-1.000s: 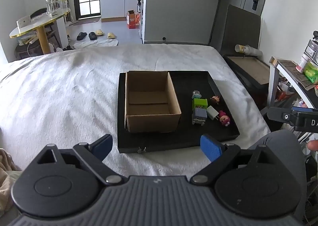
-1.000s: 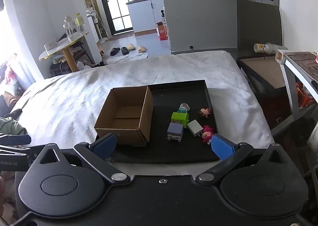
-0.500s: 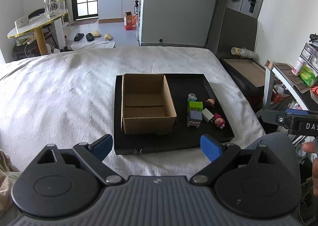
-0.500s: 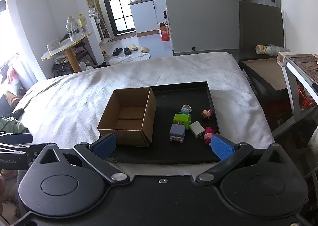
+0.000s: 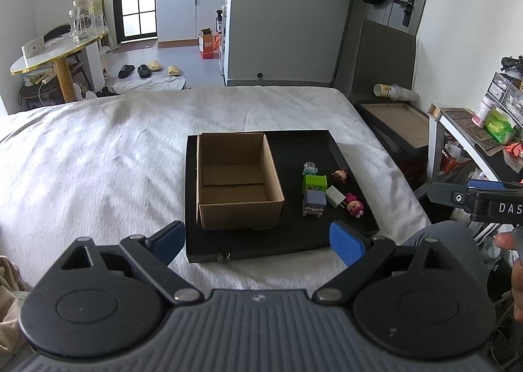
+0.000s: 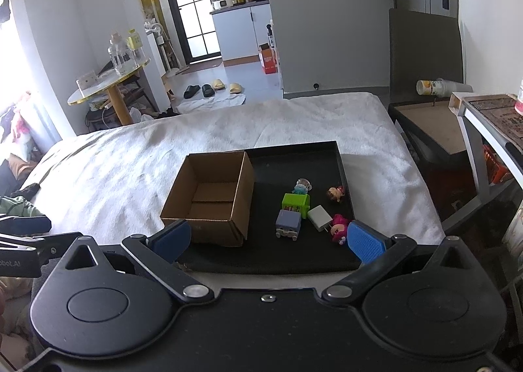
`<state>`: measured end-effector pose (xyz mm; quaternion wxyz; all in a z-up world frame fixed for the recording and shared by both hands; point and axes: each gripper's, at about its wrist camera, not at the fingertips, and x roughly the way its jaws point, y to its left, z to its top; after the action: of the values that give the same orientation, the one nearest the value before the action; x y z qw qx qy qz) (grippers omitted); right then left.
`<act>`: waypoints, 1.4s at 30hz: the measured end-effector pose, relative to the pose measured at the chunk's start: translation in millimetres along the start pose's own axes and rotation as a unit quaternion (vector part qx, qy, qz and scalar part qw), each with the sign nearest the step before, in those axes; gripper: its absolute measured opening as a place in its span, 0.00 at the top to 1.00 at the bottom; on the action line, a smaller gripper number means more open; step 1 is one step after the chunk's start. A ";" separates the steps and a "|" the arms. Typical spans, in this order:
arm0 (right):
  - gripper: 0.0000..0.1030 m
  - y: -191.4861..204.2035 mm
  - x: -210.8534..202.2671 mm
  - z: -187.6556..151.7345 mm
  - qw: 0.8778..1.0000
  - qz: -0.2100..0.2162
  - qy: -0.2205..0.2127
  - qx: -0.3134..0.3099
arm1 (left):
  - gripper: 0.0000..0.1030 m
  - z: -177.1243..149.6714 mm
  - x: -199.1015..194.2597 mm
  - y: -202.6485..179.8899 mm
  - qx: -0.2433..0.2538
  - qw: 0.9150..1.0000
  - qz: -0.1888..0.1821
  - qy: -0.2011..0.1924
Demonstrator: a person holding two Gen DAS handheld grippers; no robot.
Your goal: Organize rigid objects
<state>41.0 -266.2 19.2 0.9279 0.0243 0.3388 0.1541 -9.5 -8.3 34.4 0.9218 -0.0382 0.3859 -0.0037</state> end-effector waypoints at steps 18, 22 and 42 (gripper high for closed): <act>0.00 -2.3 -5.8 0.6 1.000 0.000 0.001 0.003 | 0.08 -2.0 -8.5 1.0 0.000 1.000 -0.005 -0.006; 0.00 -1.9 -5.8 0.2 1.000 0.001 0.001 0.003 | 0.08 -2.5 -8.2 1.8 0.000 1.000 -0.004 -0.004; 0.00 -4.0 -3.7 -3.1 1.000 0.001 -0.001 0.006 | 0.08 -5.9 -4.2 5.6 -0.006 1.000 -0.002 -0.004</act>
<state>37.4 -271.3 18.5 0.9281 0.0299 0.3383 0.1527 -16.7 -3.0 32.8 0.9229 -0.0442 0.3825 -0.0034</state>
